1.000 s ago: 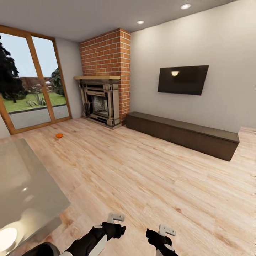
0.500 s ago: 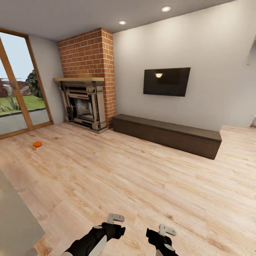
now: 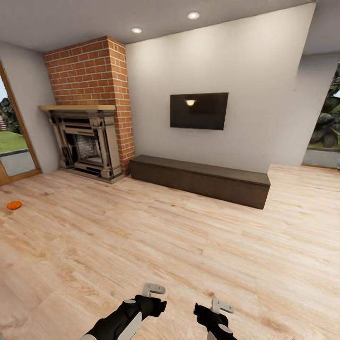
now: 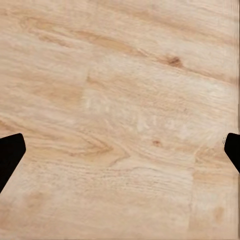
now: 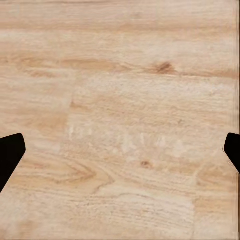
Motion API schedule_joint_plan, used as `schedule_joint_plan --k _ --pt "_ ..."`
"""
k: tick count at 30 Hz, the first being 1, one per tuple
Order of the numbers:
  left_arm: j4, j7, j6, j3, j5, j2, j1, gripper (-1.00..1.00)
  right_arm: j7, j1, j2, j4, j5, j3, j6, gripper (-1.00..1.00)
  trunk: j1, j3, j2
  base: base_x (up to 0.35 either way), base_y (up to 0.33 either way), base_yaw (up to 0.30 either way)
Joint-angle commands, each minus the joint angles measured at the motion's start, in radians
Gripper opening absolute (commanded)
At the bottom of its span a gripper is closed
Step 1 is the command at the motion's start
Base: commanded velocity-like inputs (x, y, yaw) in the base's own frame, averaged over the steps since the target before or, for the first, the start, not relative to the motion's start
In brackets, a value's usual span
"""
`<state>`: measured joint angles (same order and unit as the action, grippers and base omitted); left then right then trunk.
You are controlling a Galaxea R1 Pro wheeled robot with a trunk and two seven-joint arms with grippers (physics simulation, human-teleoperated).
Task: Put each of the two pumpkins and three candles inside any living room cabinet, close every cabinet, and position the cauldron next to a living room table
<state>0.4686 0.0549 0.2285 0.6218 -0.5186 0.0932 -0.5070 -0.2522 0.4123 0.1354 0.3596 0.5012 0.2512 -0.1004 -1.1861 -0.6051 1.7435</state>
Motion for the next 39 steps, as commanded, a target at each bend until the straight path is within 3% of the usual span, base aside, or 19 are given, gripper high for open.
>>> schedule_joint_plan --k 1,7,25,29,33,39 --pt "0.002 0.005 0.003 0.005 -0.009 -0.001 -0.001 1.00 -0.006 0.001 -0.001 -0.001 0.016 0.008 -0.005 1.00 0.000 0.000 0.001 0.008 -0.005 -0.247" --pt "0.002 0.005 0.003 0.004 -0.009 -0.001 -0.001 1.00 -0.004 0.001 -0.002 -0.001 0.052 0.009 -0.005 1.00 0.000 0.005 0.001 0.002 -0.001 -0.247" --pt "0.001 0.007 0.003 -0.001 -0.016 -0.002 -0.001 1.00 -0.005 0.001 -0.003 -0.002 0.060 0.007 -0.004 1.00 0.000 0.021 0.001 0.000 0.000 -0.247" --pt "-0.003 0.018 0.003 -0.004 -0.018 -0.004 -0.002 1.00 -0.006 0.001 -0.003 -0.002 0.109 0.007 -0.004 1.00 0.000 0.025 0.001 0.000 0.000 -0.247" --pt "-0.005 0.101 0.003 -0.026 -0.019 -0.004 -0.002 1.00 -0.006 0.001 0.001 -0.001 0.185 0.008 -0.003 1.00 0.000 0.029 0.001 0.000 0.000 -0.248" --pt "-0.005 0.188 0.001 -0.064 -0.020 -0.005 -0.002 1.00 -0.009 0.000 0.002 -0.002 0.207 0.007 -0.002 1.00 0.000 0.031 0.001 0.000 0.000 -0.264"
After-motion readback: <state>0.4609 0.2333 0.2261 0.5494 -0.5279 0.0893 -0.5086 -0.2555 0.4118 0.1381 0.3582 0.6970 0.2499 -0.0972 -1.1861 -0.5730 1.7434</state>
